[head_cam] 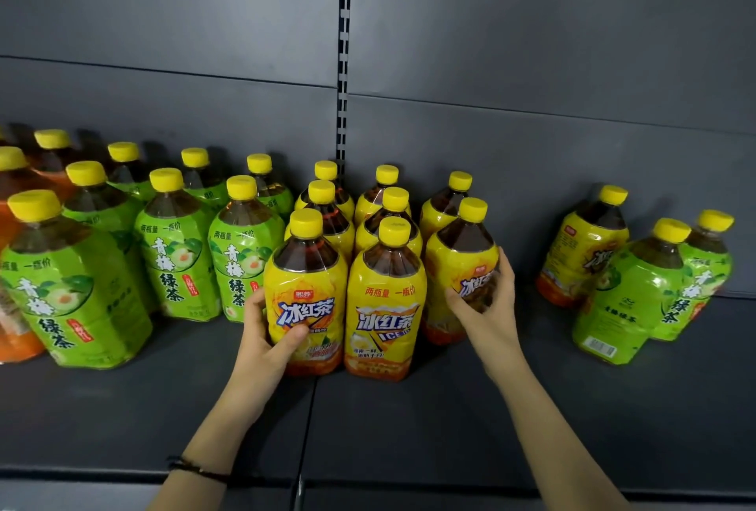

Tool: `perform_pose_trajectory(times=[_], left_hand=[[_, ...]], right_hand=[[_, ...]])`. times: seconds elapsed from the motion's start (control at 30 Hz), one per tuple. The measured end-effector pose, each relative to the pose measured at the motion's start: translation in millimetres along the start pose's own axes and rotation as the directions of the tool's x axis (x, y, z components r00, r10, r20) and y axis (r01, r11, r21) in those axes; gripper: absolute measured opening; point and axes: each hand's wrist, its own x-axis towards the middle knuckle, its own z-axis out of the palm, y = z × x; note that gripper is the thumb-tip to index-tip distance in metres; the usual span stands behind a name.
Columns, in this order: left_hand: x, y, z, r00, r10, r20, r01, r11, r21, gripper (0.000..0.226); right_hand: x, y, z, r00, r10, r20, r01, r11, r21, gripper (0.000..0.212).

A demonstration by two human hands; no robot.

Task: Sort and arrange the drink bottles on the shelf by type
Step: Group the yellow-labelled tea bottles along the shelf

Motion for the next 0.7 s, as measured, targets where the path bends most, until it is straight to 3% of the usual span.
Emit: perform_pose_trajectory(times=[0.23,0.43,0.7], left_hand=[[-1.4,-2.1,-3.0,1.000,-0.012,0.008,0.012,1.000,0.014,0.092],[-1.0,-2.4,-4.8,1.000,-0.009,0.019,0.009,1.000,0.014,0.090],[0.6,-2.7,-5.0,0.999,-0.027,0.025,0.027,1.000,0.010,0.090]], right_hand=[[9.0,-8.9,28.0,0.982,0.006,-0.190,-0.037,0.986,-0.161,0.099],[7.7,-0.2,9.5,0.999,0.030,-0.043,-0.031,0.999,-0.029,0.077],[6.7,-0.2,12.2,0.995,0.098,-0.020,-0.097,0.994,0.051,0.081]])
